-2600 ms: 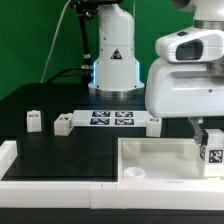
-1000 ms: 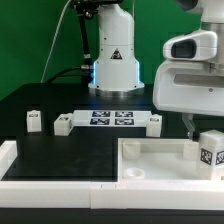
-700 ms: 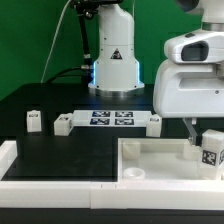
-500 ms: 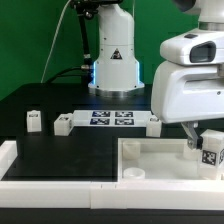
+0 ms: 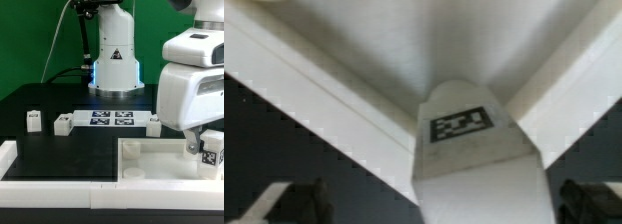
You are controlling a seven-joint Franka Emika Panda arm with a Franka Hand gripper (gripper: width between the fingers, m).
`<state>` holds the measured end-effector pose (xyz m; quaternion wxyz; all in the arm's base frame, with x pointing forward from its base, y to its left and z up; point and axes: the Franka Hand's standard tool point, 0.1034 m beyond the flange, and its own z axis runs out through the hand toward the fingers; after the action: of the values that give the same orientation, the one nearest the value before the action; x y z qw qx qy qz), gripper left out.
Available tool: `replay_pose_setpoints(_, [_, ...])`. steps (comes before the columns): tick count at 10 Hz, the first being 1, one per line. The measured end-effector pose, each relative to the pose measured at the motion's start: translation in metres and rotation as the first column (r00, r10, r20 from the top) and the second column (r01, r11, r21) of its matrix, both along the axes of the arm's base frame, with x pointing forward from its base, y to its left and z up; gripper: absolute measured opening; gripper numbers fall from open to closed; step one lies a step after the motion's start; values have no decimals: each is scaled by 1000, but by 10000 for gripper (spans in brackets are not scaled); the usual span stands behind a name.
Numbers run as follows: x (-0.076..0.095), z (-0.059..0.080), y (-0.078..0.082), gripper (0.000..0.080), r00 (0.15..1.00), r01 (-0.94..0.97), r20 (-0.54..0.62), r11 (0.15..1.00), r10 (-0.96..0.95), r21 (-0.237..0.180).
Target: Assemble one leg
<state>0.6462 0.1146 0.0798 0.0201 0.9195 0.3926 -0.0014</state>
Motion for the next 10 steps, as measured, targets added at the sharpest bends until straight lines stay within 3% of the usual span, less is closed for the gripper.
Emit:
replay_pose_setpoints(2, [0, 0, 0, 604, 1000, 23, 1, 1000, -23, 0])
replay_pose_setpoints(4, [-1, 0, 2, 330, 998, 71, -1, 998, -71, 3])
replay_pose_setpoints(5, [-1, 0, 3, 307, 998, 69, -1, 998, -69, 4])
replay_pose_setpoints(6, [-2, 0, 5, 307, 972, 237, -1, 971, -237, 11])
replay_pose_setpoints(9, [-6, -2, 10, 295, 734, 679, 2, 734, -679, 3])
replay_pose_setpoints(10, [-5, -1, 10, 295, 595, 804, 9, 595, -804, 3])
